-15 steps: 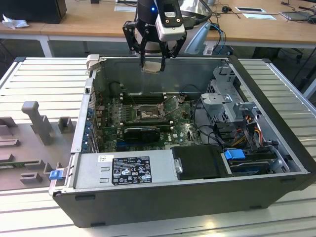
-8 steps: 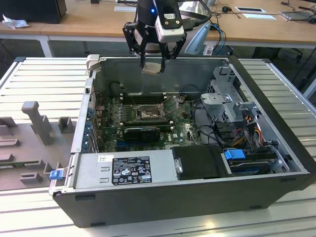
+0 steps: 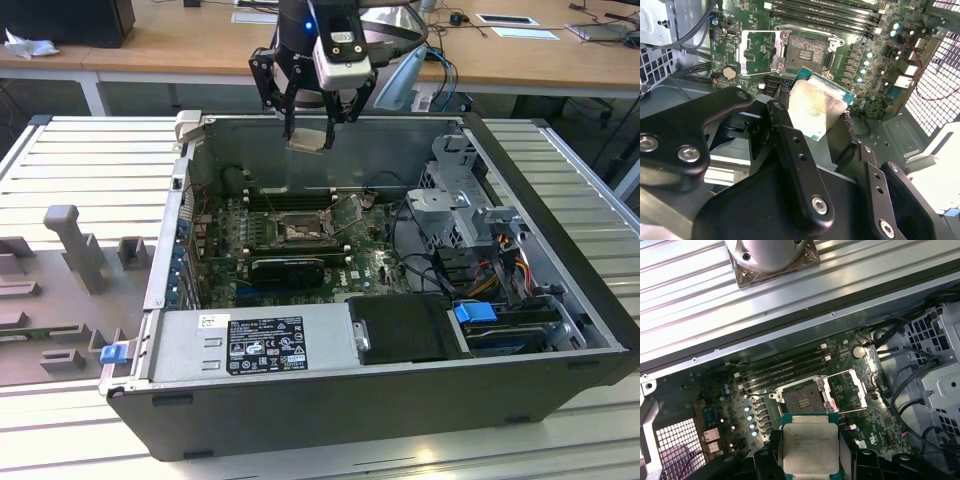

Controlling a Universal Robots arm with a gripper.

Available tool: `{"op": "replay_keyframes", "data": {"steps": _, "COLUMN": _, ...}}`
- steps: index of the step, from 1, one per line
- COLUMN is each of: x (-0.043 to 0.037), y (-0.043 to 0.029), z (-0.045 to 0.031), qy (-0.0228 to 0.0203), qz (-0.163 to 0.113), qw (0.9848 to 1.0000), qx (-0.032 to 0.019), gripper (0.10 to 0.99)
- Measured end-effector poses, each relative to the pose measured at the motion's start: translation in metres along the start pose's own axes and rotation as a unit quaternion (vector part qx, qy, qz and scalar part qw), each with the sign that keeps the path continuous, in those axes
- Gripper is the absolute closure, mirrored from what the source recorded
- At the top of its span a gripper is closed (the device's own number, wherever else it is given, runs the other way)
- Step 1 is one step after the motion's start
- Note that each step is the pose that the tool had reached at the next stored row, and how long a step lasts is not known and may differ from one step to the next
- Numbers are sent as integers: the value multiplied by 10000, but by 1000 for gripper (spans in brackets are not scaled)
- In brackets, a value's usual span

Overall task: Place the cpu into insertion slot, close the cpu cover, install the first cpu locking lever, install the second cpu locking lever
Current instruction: 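Place the cpu into insertion slot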

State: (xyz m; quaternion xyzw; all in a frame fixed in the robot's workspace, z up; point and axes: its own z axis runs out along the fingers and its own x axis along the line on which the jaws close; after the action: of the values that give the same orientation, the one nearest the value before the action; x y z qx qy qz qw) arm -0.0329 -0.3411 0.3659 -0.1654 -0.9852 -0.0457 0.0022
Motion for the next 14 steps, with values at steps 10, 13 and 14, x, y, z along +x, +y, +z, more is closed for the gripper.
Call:
{"op": "replay_keyframes", "data": {"steps": 10, "x": 0, "y": -1, "z": 7, "qy": -14, "qz": 159, "qw": 9999, "qx": -3, "gripper": 545}}
{"op": "replay_keyframes", "data": {"steps": 13, "x": 0, "y": -1, "z": 8, "qy": -19, "qz": 218, "qw": 9998, "qx": -4, "gripper": 545}}
{"op": "replay_keyframes", "data": {"steps": 14, "x": 0, "y": -1, "z": 10, "qy": -23, "qz": 252, "qw": 9997, "qx": -5, "gripper": 545}}
